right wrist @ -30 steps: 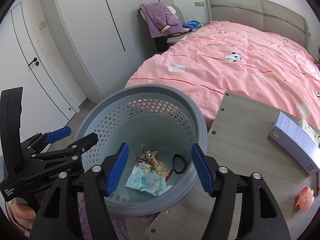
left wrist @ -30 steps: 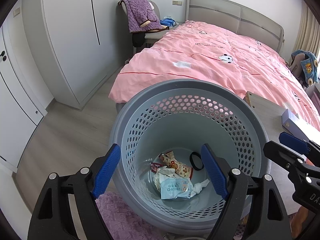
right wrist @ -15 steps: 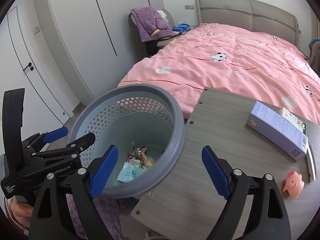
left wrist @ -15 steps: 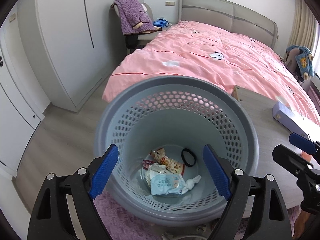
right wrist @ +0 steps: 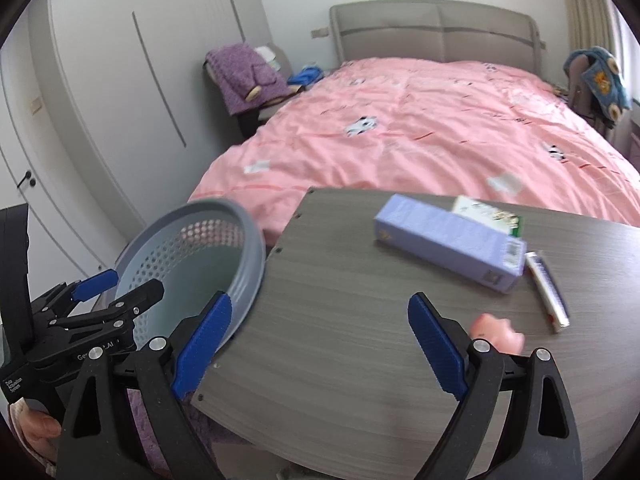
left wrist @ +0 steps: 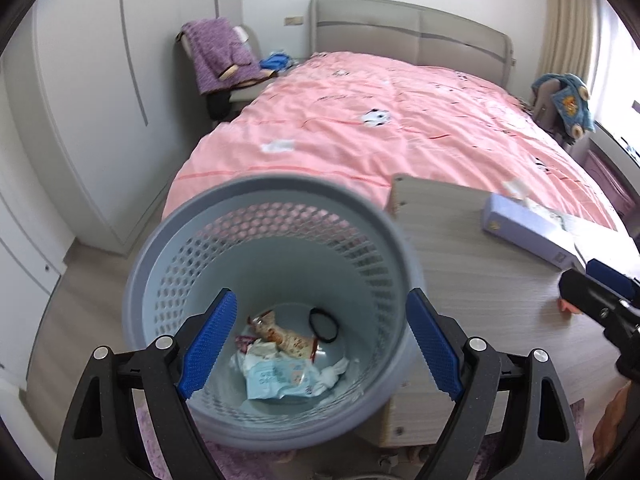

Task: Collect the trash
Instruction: 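Withdraw both open grippers from the basket back toward the table, then reach the right gripper to the blue playing-card deck and close on it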

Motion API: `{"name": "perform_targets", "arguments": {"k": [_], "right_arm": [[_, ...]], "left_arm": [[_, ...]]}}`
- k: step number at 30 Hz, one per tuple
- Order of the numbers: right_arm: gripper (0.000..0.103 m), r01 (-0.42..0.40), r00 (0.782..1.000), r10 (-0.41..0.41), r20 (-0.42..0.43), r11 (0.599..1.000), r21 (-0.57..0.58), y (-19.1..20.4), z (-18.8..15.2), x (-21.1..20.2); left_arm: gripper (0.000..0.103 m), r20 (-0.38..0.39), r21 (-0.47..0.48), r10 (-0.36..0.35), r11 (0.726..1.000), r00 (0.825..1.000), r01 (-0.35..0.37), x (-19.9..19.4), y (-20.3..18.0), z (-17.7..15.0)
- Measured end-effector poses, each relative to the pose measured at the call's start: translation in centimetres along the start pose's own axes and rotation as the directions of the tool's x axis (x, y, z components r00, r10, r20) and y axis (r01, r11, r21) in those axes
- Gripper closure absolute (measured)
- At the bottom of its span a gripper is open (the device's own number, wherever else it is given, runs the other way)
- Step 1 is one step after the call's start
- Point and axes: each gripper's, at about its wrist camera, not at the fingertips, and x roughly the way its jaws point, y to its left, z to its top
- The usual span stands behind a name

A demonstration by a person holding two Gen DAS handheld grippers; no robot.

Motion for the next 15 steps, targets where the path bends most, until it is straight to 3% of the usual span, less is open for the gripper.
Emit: {"name": "perform_targets", "arguments": {"k": [15], "right_arm": [[0.013,0.110,0.994,-0.112,0.003,0.985,0.131,-10.6,-3.1,-3.9]], "left_arm": [[0.020,-0.033,0.085,-0.098,0.991,0.995,0.100,0.3,-10.3,0.6]]}}
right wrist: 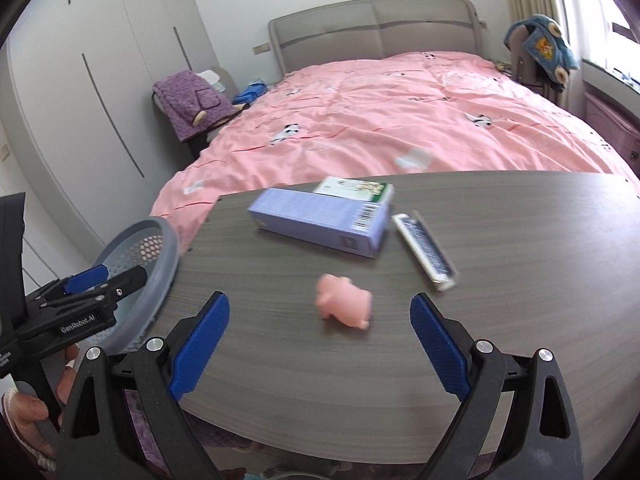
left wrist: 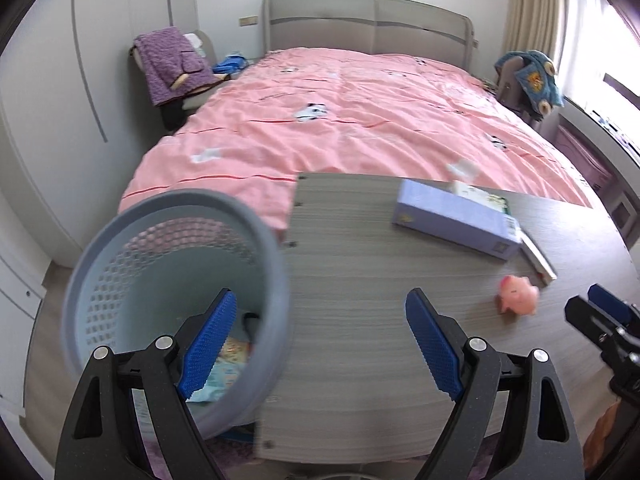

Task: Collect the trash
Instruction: 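Reach the right gripper to the blue playing-card deck and close on it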

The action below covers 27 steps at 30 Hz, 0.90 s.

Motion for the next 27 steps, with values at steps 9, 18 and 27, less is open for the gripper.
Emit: {"name": "perform_targets", "arguments": {"k": [9,18,27], "right_arm": [[0.013,0.063,0.998,-0.062,-0.022,0.997,0.049,-5.1,-0.5,1.2],[0.013,0.083,0.995,-0.085,-0.058,0.996,-0.028,-6.7,1.1,4.5],[0.021,0.093,0.989,-0.104,-0.107,0.991,-0.100,-6.9,2.5,7.4]], "left_arm": [[0.020,-0.027,0.050,-0.024,0.998,0.999,0.026,1.6,-4.2,0.3],[0.020,-0.056,0.028,-0.020,0.999,0.998,0.021,2.8,-6.4,0.3],[0.020,-0.073,0.046,-0.012,0.999,0.997,0.016,3.5,-8.6,0.1]]}}
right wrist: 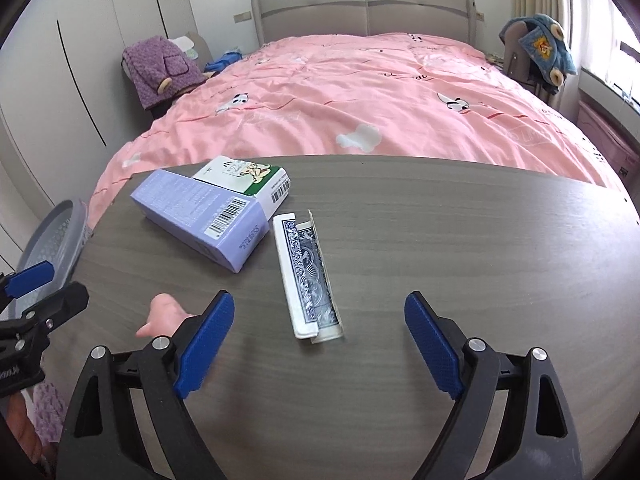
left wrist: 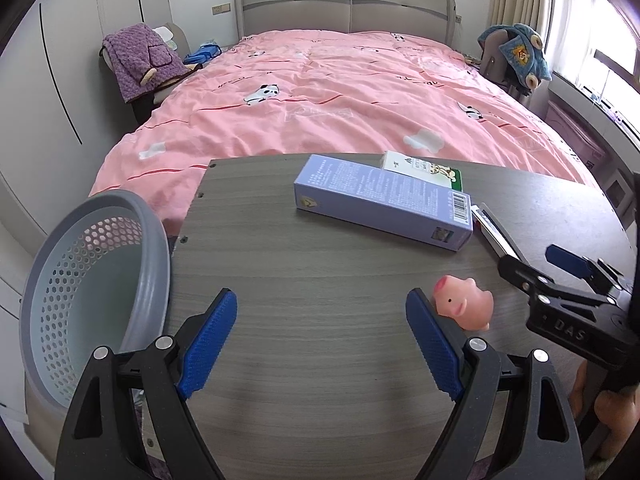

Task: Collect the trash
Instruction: 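Reach the right gripper to the blue playing-card deck and close on it, then grasp the pink toy pig with the left gripper while the right gripper holds the card deck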

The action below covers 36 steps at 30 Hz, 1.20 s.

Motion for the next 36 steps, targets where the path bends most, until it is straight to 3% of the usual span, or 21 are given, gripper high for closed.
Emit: {"name": "perform_targets", "arguments": {"k": [18,25,36], "right_arm": [[0.048,0.003,1.000,-0.005,-0.024,0.998,-0.063,1.0,1.1,1.5],[0.077,0.007,1.000,-0.008,-0.020,0.997,-0.070,1.1,1.0,1.4],[0.080,-0.016,1.000,0.016,0.005,1.000,0.011,-1.3,0.1,-0.8]], "left_arm": [[0.020,-0.017,0.020,-0.010,1.000,1.000,0.010,0.3,-1.7,-0.3],[0.020,-0.013,0.021,-0.005,1.000,1.000,0.005,0.3,-1.7,-0.3],[0.020,-0.017,0.069,-0.025,0.997,1.000,0.026,-0.2,-3.5,-0.3]]}}
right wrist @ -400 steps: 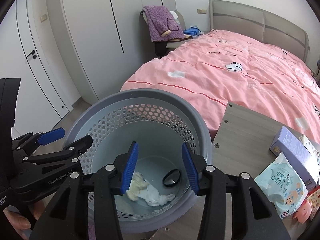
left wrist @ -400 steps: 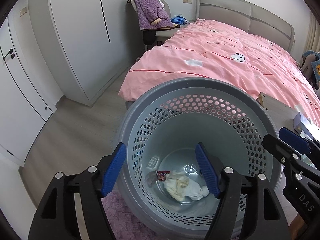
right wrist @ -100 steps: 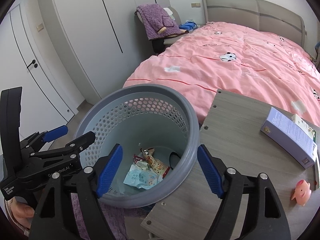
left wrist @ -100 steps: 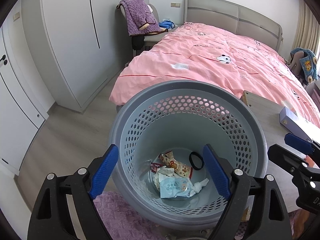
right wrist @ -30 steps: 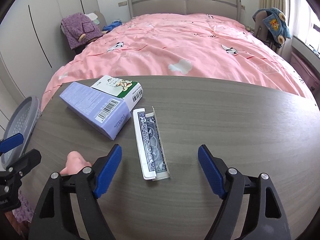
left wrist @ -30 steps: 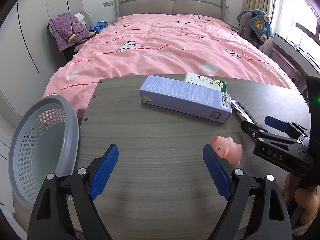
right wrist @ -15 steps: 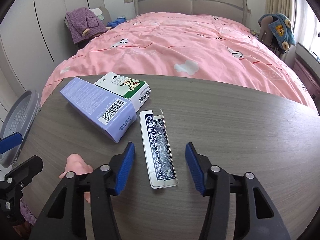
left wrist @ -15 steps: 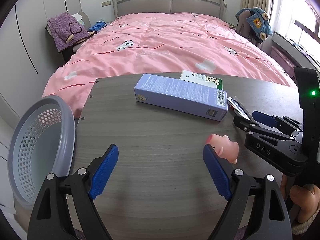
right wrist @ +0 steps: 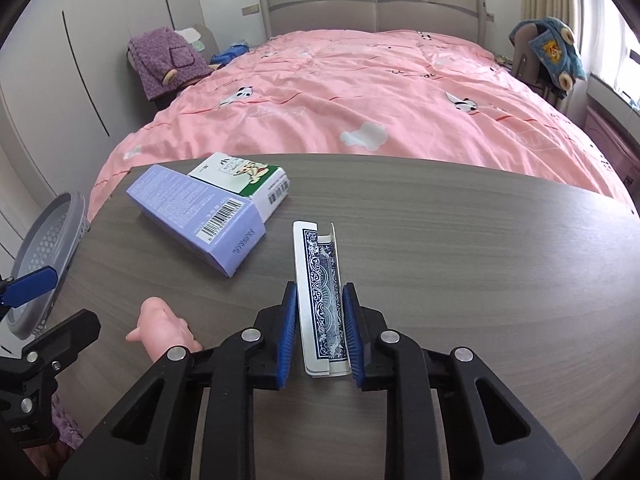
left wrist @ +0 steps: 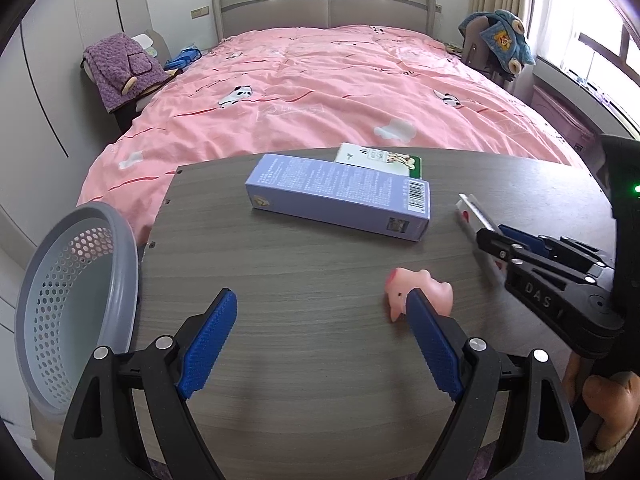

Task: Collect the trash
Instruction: 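Grasp the pink toy pig with the left gripper while the right gripper holds the card deck, then carry pig and card deck over the basket and open both grippers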

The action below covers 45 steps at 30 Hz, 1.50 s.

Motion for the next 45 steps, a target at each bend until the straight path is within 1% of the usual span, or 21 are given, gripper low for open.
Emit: {"name": "perform_targets", "arguments": {"k": [3,7,13,15,19,23,26,28,30,31,33,37,41,45], "right_arm": [[0.080,0.006,1.000,-0.006,0.010,0.999,0.053,-1.5,-0.7,-1.4],[0.080,0.006,1.000,-0.009,0.022,0.994,0.112,-3.3,-2.1,-3.0],[0.080,0.004,0.999,-0.011,0.038,0.984,0.180,-5.3,-4.0,-5.0],[0.080,0.000,0.999,-0.009,0.045,0.980,0.198,-5.6,-4.5,-5.5],[0.080,-0.015,0.999,0.004,0.051,0.976,0.218,-5.8,-5.0,-5.8],[0.080,-0.030,0.999,0.019,0.051,0.974,0.223,-5.6,-5.1,-5.7],[0.080,-0.036,0.998,0.027,0.048,0.975,0.218,-5.1,-5.1,-5.7],[0.080,-0.039,0.998,0.030,0.047,0.976,0.215,-5.0,-5.1,-5.7],[0.080,-0.040,0.998,0.031,0.047,0.976,0.213,-4.7,-5.0,-5.7],[0.080,-0.041,0.998,0.032,0.046,0.976,0.212,-4.5,-5.0,-5.7],[0.080,-0.045,0.998,0.036,0.045,0.977,0.209,-4.1,-4.9,-5.7],[0.080,-0.046,0.998,0.039,0.040,0.979,0.199,-3.0,-4.8,-5.8],[0.080,-0.051,0.998,0.046,0.034,0.983,0.176,-1.4,-4.6,-5.8],[0.080,-0.064,0.998,0.060,0.034,0.988,0.141,0.9,-4.1,-5.8]], "left_arm": [[0.020,-0.007,0.022,-0.012,1.000,1.000,0.012,0.0,-0.9,0.0],[0.020,-0.017,0.047,-0.046,0.998,0.999,0.046,0.3,-2.3,0.2],[0.020,-0.073,0.094,-0.095,0.990,0.993,0.102,1.7,-4.5,-0.3],[0.020,-0.091,0.095,-0.098,0.990,0.991,0.107,2.5,-4.9,-0.2],[0.020,-0.123,0.066,-0.118,0.990,0.985,0.127,4.3,-5.0,0.1],[0.021,-0.121,0.061,-0.110,0.991,0.987,0.118,5.3,-5.1,0.3],[0.022,-0.116,0.056,-0.116,0.991,0.986,0.123,5.5,-4.9,0.3],[0.032,-0.108,0.056,-0.121,0.990,0.987,0.127,5.4,-4.9,0.4],[0.053,-0.104,0.063,-0.129,0.989,0.986,0.136,5.1,-4.9,0.4],[0.057,-0.107,0.061,-0.147,0.986,0.983,0.154,5.0,-4.8,0.5],[0.059,-0.113,0.053,-0.162,0.984,0.980,0.169,4.9,-4.5,0.4],[0.059,-0.102,0.047,-0.162,0.985,0.981,0.168,4.2,-3.5,0.2],[0.059,-0.052,0.047,-0.148,0.988,0.988,0.150,2.5,-2.1,0.2],[0.059,0.007,0.030,-0.132,0.991,0.991,0.131,0.7,0.3,0.4]]}}
